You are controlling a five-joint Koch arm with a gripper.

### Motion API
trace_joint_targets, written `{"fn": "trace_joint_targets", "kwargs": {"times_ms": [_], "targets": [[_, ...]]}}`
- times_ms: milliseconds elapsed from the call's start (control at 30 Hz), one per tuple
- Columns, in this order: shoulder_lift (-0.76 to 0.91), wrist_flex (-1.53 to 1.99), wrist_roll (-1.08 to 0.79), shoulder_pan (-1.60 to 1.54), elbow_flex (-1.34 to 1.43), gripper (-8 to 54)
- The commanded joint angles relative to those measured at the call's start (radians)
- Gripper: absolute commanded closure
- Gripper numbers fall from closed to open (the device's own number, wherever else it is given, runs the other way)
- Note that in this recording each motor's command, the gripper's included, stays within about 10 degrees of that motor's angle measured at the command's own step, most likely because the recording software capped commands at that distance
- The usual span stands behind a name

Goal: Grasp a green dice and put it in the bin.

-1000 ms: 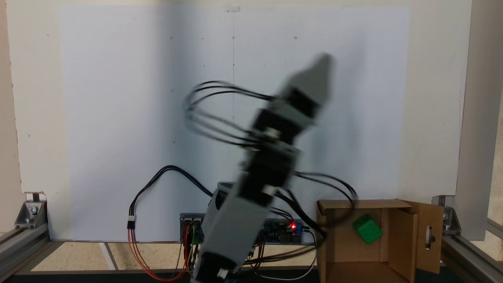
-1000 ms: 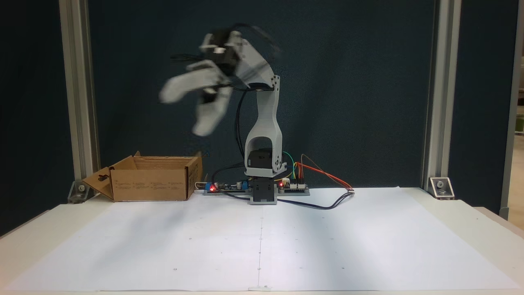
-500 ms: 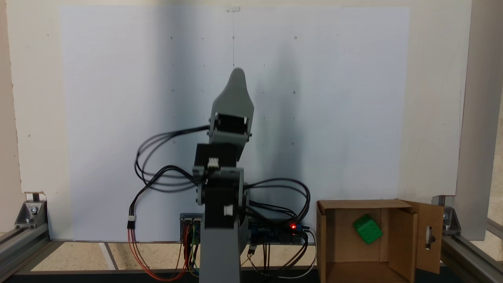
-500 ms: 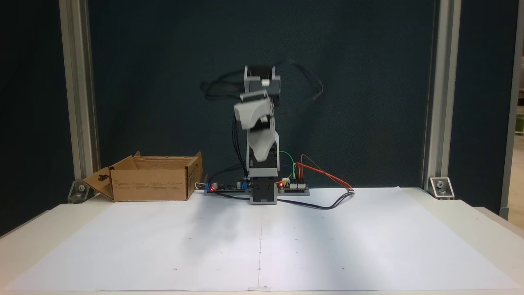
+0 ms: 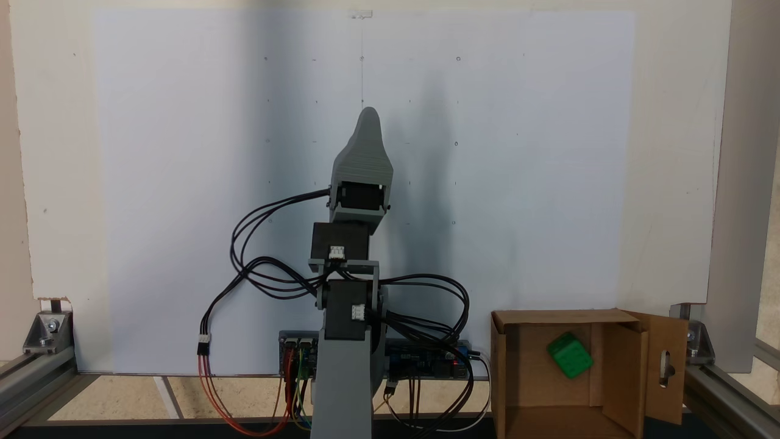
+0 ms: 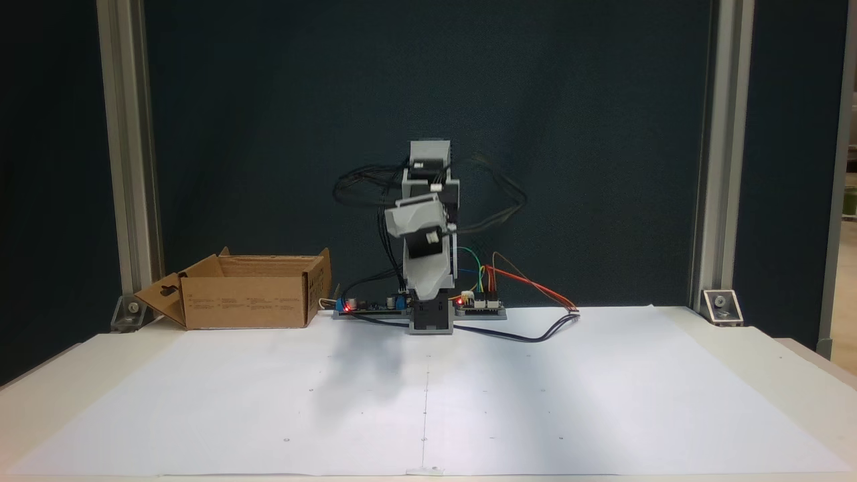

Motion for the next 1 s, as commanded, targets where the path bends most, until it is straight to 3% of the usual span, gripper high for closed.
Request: {"fn": "trace_joint_targets", "kwargs": {"times_ms": [0,400,967], "targets": [[0.112,-0.165,0.02,0.035,0.028,1.4],[0.112,-0.661,0.018,0.077,0.376,2.0],[0.112,-1.334,0.02,0.074,0.627,1.9]]}}
